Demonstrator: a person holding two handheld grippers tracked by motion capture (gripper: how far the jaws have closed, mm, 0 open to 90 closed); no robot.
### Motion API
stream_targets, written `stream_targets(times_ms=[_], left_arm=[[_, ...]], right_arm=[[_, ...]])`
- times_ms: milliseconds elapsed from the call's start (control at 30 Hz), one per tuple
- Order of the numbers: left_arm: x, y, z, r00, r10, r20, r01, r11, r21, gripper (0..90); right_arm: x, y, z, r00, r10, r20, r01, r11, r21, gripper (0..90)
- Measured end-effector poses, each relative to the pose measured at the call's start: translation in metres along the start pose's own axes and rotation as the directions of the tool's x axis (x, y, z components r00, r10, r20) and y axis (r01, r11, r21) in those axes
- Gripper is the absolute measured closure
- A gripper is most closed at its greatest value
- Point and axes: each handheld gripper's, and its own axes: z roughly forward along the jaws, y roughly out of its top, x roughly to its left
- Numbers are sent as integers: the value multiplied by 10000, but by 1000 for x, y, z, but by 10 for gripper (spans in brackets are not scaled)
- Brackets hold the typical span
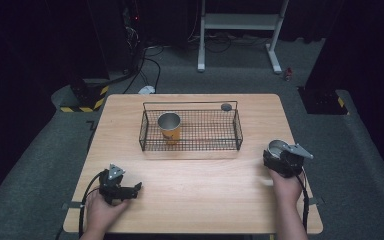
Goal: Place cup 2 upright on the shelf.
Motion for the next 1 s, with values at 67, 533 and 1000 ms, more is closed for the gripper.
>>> stream_targets(times_ms=[67,533,1000], left_arm=[[0,0,0,10000,1,0,-1,10000,-2,4],[0,0,0,10000,-3,1,3,10000,-2,4],[0,0,0,10000,2,-1,-2,10000,0,4]], right_arm=[[0,0,-1,10000,22,1,-22,10000,-31,142],[5,-2,-12,9997,-260,-43,260,9996,-69,185],[30,0,-23,9949,-875,-500,853,9954,-445,185]])
